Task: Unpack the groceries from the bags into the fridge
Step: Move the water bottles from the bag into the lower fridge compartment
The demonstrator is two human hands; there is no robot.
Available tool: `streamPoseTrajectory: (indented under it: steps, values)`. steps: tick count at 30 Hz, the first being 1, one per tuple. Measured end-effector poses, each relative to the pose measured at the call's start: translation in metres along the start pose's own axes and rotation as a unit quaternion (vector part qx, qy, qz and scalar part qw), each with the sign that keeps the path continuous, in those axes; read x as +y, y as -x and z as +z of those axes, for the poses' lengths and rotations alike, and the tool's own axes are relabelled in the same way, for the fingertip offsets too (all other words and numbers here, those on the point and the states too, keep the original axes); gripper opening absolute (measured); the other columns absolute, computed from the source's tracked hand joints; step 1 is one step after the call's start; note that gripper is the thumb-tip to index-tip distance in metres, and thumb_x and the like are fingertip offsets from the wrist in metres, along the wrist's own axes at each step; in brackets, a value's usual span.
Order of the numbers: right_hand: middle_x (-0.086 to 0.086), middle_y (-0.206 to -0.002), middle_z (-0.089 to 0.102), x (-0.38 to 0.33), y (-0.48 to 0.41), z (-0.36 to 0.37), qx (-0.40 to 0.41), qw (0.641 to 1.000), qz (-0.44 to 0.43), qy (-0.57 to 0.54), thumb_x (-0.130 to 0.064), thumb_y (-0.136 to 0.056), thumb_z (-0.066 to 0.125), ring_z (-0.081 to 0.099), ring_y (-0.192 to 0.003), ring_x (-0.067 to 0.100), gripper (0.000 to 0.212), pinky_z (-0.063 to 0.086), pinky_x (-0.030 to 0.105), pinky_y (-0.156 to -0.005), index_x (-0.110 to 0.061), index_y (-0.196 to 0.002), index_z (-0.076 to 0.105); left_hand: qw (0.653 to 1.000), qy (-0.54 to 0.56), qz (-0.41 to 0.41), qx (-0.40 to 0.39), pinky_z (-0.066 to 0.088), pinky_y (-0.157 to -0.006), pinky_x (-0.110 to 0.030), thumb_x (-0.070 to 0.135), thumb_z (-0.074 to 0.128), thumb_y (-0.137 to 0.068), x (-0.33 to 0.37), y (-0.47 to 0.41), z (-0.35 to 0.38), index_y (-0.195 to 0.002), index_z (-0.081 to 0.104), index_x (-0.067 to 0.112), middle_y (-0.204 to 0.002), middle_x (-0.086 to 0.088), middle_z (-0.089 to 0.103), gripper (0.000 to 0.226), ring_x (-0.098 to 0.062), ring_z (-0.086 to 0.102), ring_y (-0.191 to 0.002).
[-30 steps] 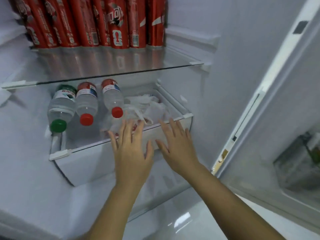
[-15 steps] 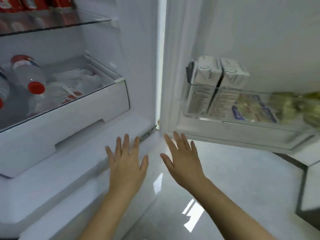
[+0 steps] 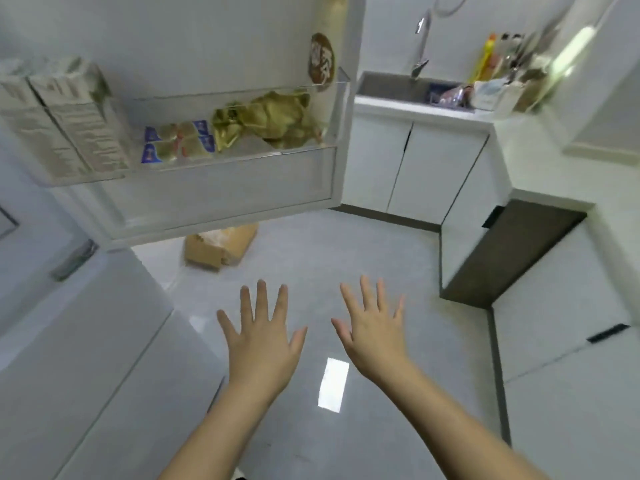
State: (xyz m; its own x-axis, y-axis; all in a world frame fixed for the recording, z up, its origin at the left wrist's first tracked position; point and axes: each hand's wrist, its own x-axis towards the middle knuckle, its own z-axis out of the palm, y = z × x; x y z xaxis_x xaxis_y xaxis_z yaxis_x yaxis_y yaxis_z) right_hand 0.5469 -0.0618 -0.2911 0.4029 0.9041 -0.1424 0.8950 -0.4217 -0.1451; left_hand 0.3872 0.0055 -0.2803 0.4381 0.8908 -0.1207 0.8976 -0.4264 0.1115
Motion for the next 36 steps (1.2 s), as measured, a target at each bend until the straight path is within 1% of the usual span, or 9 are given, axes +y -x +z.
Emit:
streamPoseTrajectory:
  steps: [2, 5, 9, 12, 14, 20, 27, 32, 36]
  values:
    - [0.006, -0.163, -0.011, 0.034, 0.016, -0.003, 0.015, 0.999, 0.041, -0.008, -0.056, -0.1, 0.024, -0.017, -0.148, 0.033, 0.065, -0.009, 0.062, -0.113, -0.034, -0.154, -0.003, 0.999, -0.014, 0.038, 0.004, -0.014, -0.109, -0.063, 0.062, 0.013, -0.095, 0.031, 0.003, 0.008, -0.152, -0.012, 0.031, -0.16, -0.004, -0.02, 0.069, -0.029, -0.025, -0.144]
    - [0.006, -0.162, -0.014, 0.08, 0.036, -0.008, 0.037, 0.994, 0.098, -0.013, -0.058, -0.099, 0.024, -0.02, -0.147, 0.034, 0.068, -0.009, 0.064, -0.111, -0.034, -0.153, -0.008, 0.996, -0.026, 0.09, 0.004, -0.028, -0.101, -0.059, 0.065, 0.004, -0.09, 0.074, 0.004, 0.013, -0.152, -0.013, 0.032, -0.16, -0.004, -0.02, 0.072, -0.028, -0.029, -0.143]
    - [0.007, -0.162, -0.017, 0.131, 0.058, -0.014, 0.059, 0.984, 0.167, -0.015, -0.058, -0.099, 0.022, -0.02, -0.147, 0.034, 0.069, -0.008, 0.065, -0.111, -0.032, -0.153, -0.013, 0.986, -0.025, 0.164, -0.002, -0.034, -0.095, -0.054, 0.063, 0.013, -0.094, 0.13, 0.001, 0.017, -0.152, -0.012, 0.031, -0.16, -0.003, -0.019, 0.071, -0.026, -0.031, -0.142]
    - [0.008, -0.161, -0.019, 0.166, 0.075, -0.017, 0.077, 0.971, 0.226, -0.024, -0.057, -0.099, 0.023, -0.021, -0.146, 0.034, 0.07, -0.009, 0.065, -0.111, -0.031, -0.153, -0.013, 0.974, -0.031, 0.223, -0.001, -0.037, -0.093, -0.053, 0.068, -0.01, -0.076, 0.171, -0.004, 0.021, -0.151, -0.013, 0.033, -0.16, -0.002, -0.018, 0.083, -0.025, -0.03, -0.142]
    - [0.008, -0.161, -0.02, 0.189, 0.088, -0.018, 0.083, 0.96, 0.265, -0.027, -0.057, -0.099, 0.023, -0.022, -0.146, 0.034, 0.07, -0.01, 0.065, -0.11, -0.031, -0.153, -0.012, 0.966, -0.024, 0.256, -0.006, -0.036, -0.096, -0.054, 0.067, -0.015, -0.07, 0.2, -0.007, 0.024, -0.151, -0.013, 0.033, -0.16, -0.002, -0.018, 0.088, -0.025, -0.031, -0.142]
    - [0.008, -0.16, -0.022, 0.261, 0.112, -0.022, 0.084, 0.926, 0.365, -0.034, -0.057, -0.099, 0.022, -0.024, -0.145, 0.034, 0.07, -0.011, 0.064, -0.111, -0.031, -0.153, -0.013, 0.929, 0.014, 0.369, 0.011, -0.024, -0.106, -0.059, 0.067, -0.009, -0.077, 0.292, -0.016, 0.04, -0.152, -0.01, 0.033, -0.161, -0.001, -0.015, 0.082, -0.02, -0.032, -0.139]
    - [0.007, -0.159, -0.024, 0.347, 0.124, -0.037, 0.086, 0.879, 0.467, -0.034, -0.057, -0.099, 0.02, -0.026, -0.145, 0.033, 0.07, -0.012, 0.062, -0.111, -0.03, -0.15, -0.02, 0.875, 0.044, 0.482, 0.018, -0.015, -0.109, -0.06, 0.066, 0.005, -0.087, 0.418, -0.044, 0.052, -0.154, 0.005, 0.03, -0.162, -0.004, 0.001, 0.076, -0.024, -0.017, -0.146]
    - [0.006, -0.16, -0.023, 0.396, 0.15, -0.044, 0.092, 0.824, 0.557, -0.042, -0.056, -0.1, 0.022, -0.024, -0.145, 0.032, 0.069, -0.01, 0.062, -0.113, -0.031, -0.152, -0.016, 0.822, 0.051, 0.567, 0.003, -0.005, -0.113, -0.062, 0.063, 0.012, -0.092, 0.499, -0.047, 0.065, -0.153, 0.014, 0.026, -0.161, -0.008, 0.012, 0.072, -0.028, -0.006, -0.147]
    - [0.004, -0.159, -0.027, 0.416, 0.183, -0.038, 0.089, 0.774, 0.623, -0.07, -0.056, -0.1, 0.02, -0.027, -0.145, 0.03, 0.068, -0.011, 0.061, -0.114, -0.033, -0.151, -0.018, 0.781, 0.043, 0.622, -0.018, -0.009, -0.112, -0.06, 0.064, 0.006, -0.092, 0.547, -0.026, 0.078, -0.154, 0.011, 0.026, -0.161, -0.008, 0.008, 0.074, -0.029, -0.006, -0.148]
